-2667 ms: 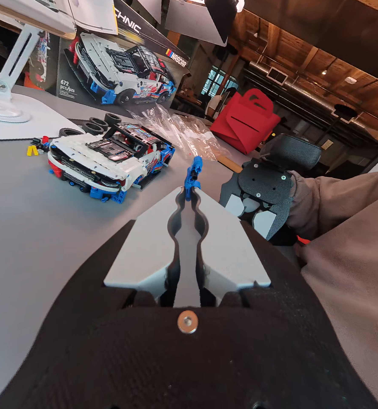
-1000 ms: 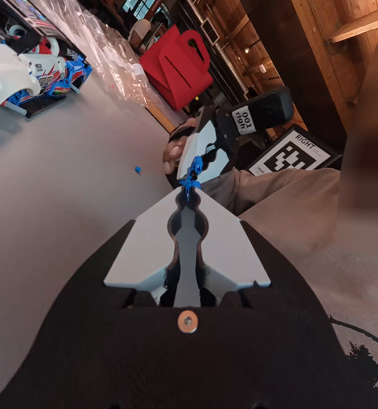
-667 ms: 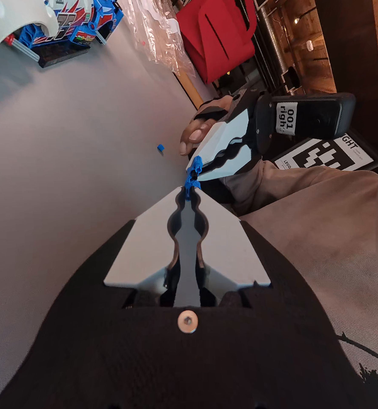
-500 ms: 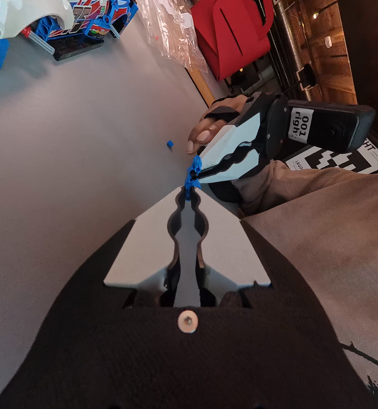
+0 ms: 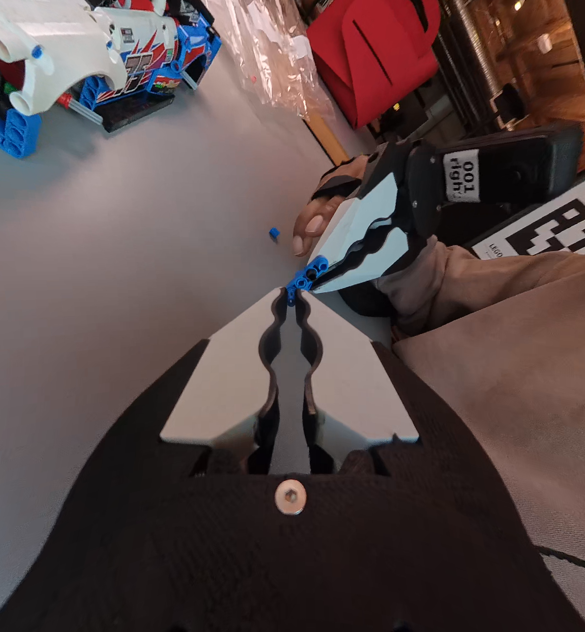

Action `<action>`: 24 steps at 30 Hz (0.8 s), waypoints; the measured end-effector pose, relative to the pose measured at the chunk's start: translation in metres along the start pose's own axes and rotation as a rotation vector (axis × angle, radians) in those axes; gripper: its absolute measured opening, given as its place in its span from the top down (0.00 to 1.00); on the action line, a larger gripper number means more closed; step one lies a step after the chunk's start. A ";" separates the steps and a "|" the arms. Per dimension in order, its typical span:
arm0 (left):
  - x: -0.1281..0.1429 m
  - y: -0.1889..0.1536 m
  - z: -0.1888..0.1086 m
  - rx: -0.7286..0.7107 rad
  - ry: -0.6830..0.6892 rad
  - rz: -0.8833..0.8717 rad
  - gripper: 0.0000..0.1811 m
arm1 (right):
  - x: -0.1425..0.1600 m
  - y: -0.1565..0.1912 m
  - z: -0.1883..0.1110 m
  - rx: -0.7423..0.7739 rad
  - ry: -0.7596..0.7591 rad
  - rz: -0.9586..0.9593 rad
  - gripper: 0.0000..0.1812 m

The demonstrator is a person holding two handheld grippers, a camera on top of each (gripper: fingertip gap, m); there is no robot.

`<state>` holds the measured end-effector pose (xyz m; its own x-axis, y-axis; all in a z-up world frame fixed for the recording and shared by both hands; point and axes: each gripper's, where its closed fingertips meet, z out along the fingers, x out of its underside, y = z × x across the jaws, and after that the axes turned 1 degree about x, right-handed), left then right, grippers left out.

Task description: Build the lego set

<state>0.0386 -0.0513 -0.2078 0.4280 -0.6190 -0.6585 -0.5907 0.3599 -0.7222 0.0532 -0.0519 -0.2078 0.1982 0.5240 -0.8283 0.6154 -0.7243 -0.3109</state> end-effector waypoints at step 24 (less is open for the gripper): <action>-0.045 -0.036 -0.018 0.193 -0.316 -0.003 0.99 | -0.051 -0.031 -0.026 -0.064 -0.433 0.554 1.00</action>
<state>0.0282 -0.0493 -0.1480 0.6374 -0.3855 -0.6672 -0.4618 0.5021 -0.7312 0.0440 -0.0448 -0.1435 0.1822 -0.1492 -0.9719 0.5581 -0.7980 0.2272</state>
